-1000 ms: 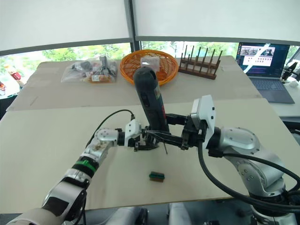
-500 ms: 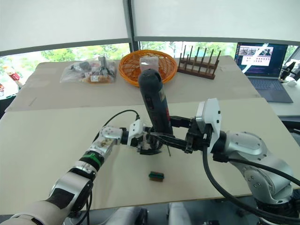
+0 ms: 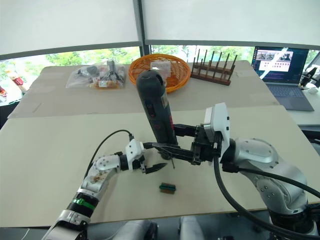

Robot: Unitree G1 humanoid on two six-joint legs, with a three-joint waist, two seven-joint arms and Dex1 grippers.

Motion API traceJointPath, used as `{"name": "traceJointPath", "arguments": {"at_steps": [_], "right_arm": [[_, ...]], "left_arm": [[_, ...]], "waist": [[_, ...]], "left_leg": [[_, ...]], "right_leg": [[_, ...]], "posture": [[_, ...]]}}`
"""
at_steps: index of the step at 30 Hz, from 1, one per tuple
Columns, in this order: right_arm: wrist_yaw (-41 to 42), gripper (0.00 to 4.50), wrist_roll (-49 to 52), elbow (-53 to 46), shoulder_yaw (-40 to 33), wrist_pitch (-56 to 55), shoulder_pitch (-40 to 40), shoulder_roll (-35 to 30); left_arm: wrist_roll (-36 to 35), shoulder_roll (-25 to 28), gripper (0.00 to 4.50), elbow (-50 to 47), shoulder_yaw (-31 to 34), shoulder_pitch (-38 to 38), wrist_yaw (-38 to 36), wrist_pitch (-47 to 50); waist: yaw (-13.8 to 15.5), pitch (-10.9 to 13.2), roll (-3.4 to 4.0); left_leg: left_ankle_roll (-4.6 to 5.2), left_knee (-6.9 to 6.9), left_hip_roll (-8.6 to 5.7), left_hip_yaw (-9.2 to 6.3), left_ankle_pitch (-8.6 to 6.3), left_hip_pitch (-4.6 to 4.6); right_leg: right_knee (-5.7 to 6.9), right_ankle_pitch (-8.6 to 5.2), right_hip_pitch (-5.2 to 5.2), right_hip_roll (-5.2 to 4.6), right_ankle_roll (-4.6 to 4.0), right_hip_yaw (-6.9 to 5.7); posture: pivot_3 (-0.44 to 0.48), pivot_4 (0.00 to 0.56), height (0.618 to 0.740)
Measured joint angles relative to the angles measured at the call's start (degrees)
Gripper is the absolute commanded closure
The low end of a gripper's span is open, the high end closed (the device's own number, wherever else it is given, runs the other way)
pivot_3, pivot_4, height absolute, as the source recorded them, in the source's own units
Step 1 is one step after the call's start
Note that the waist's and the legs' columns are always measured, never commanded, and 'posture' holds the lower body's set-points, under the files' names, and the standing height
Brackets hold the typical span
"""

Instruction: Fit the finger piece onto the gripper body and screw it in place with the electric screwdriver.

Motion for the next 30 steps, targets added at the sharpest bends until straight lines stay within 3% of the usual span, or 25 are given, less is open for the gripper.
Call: {"name": "traceJointPath", "arguments": {"at_steps": [7,10,13,14,21,30], "right_arm": [[-0.61,2.57,1.35,0.65,0.85,1.1,-3.74,0.88],[-1.35,2.57,1.73,1.31,1.55,1.89,-6.76,1.57],[-2.19,2.57,1.6,2.55,2.74,2.09,-10.19,2.83],[-2.47,2.57,1.52,2.89,2.88,2.09,-11.03,3.17],[-3.48,2.57,-0.43,5.54,5.32,2.2,-16.04,5.75],[-2.11,2.57,-5.33,8.56,7.66,2.18,-16.91,7.53]], "left_arm": [[0.05,-0.92,0.0,-1.79,-1.52,0.41,2.85,2.43],[0.13,-1.22,0.74,-1.32,-2.49,-0.5,3.05,2.66],[0.07,-1.19,2.11,-0.21,-2.59,-1.79,3.13,2.71],[0.08,-1.17,2.19,-0.07,-2.64,-1.95,3.08,2.7],[0.01,-1.1,2.19,0.8,-2.91,-2.6,2.83,2.17],[-0.01,-0.84,2.19,1.34,-3.05,-3.2,2.32,2.06]], "waist": [[0.31,0.0,0.0],[0.28,0.0,0.0],[0.2,0.0,0.0],[0.18,0.0,0.0],[0.24,0.0,0.0],[0.25,0.0,0.0]], "left_leg": [[0.0,0.0,0.0,0.0,0.0,0.0],[-0.02,0.0,0.0,0.0,0.01,-0.01],[-0.05,-0.03,0.01,0.0,0.03,-0.02],[-0.05,-0.03,0.01,-0.01,0.03,-0.02],[-0.21,-0.01,-0.01,0.0,0.13,-0.04],[-0.27,-0.01,-0.01,0.0,0.16,-0.05]], "right_leg": [[0.0,0.0,0.0,0.0,0.0,-0.02],[0.01,0.0,-0.02,0.01,0.0,-0.02],[0.0,0.0,-0.05,0.02,-0.01,-0.02],[0.0,0.0,-0.05,0.02,-0.01,-0.03],[0.0,0.0,-0.04,-0.02,-0.01,-0.03],[0.0,0.0,-0.05,-0.01,-0.01,-0.04]], "posture": [[0.0,0.15,0.74],[0.0,0.15,0.74],[0.0,0.15,0.74],[0.0,0.15,0.74],[0.0,0.15,0.74],[0.0,0.15,0.74]]}}
